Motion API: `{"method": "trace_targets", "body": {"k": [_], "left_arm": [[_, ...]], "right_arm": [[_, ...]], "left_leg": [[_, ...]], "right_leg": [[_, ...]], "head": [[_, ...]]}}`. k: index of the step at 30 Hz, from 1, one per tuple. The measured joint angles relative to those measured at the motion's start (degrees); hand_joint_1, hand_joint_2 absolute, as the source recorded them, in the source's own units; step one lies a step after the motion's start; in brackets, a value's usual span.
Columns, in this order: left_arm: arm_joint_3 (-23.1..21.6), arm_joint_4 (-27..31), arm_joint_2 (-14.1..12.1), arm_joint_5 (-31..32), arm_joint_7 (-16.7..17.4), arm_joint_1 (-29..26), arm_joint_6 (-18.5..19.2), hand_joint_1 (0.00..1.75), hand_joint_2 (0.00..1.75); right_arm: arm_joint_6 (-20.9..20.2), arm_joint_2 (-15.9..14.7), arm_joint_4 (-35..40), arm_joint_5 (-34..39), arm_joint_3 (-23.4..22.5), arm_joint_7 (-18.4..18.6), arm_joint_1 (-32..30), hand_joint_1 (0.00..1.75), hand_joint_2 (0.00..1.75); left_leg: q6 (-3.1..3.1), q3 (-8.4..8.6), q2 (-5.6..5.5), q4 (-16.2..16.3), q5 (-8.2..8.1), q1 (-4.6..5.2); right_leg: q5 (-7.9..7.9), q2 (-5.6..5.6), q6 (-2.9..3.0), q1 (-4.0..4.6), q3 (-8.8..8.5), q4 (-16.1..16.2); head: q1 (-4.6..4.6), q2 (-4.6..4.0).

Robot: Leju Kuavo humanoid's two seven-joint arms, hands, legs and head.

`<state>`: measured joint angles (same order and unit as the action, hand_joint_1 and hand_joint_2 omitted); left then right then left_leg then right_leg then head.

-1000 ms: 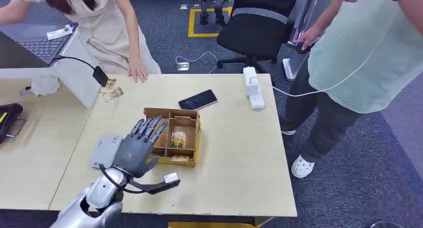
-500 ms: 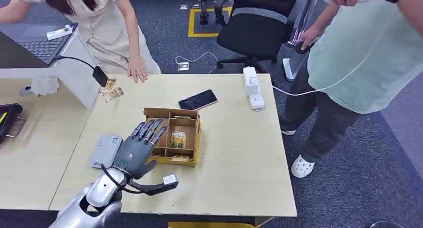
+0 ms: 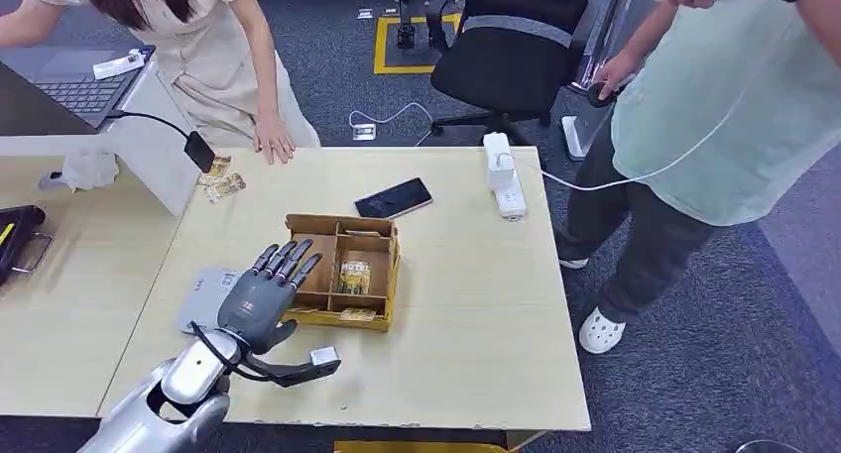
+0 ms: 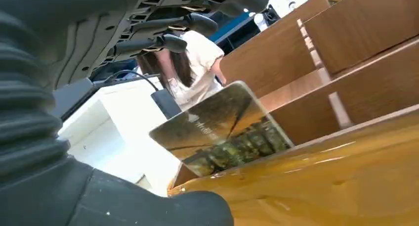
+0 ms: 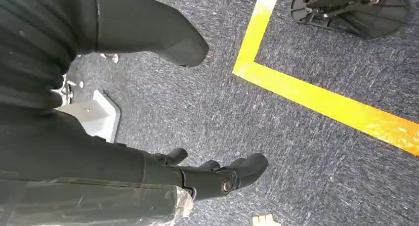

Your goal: Pass the card to the sensor for recognition and then transmit it.

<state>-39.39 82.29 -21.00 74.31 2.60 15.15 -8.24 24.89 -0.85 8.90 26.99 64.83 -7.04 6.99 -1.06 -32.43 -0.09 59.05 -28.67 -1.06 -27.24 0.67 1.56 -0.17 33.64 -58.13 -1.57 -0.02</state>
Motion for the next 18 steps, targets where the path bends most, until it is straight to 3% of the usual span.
{"method": "trace_targets", "body": {"k": [12,18], "left_arm": [[0.00,0.00,-0.88,-0.94,-0.39,0.09,0.33,0.00,1.75],[0.00,0.09,-1.79,-2.87,-2.21,0.30,1.97,0.00,1.75]], "right_arm": [[0.00,0.00,0.00,0.02,0.04,-0.02,-0.01,0.00,1.75],[-0.02,0.00,0.00,0.09,0.04,-0.02,-0.01,0.00,1.75]], "left_leg": [[0.00,0.00,0.00,0.00,0.00,0.00],[0.00,0.00,0.00,0.00,0.00,0.00]], "right_leg": [[0.00,0.00,0.00,0.00,0.00,0.00],[0.00,0.00,0.00,0.00,0.00,0.00]], "head": [[0.00,0.02],[0.02,0.00]]}}
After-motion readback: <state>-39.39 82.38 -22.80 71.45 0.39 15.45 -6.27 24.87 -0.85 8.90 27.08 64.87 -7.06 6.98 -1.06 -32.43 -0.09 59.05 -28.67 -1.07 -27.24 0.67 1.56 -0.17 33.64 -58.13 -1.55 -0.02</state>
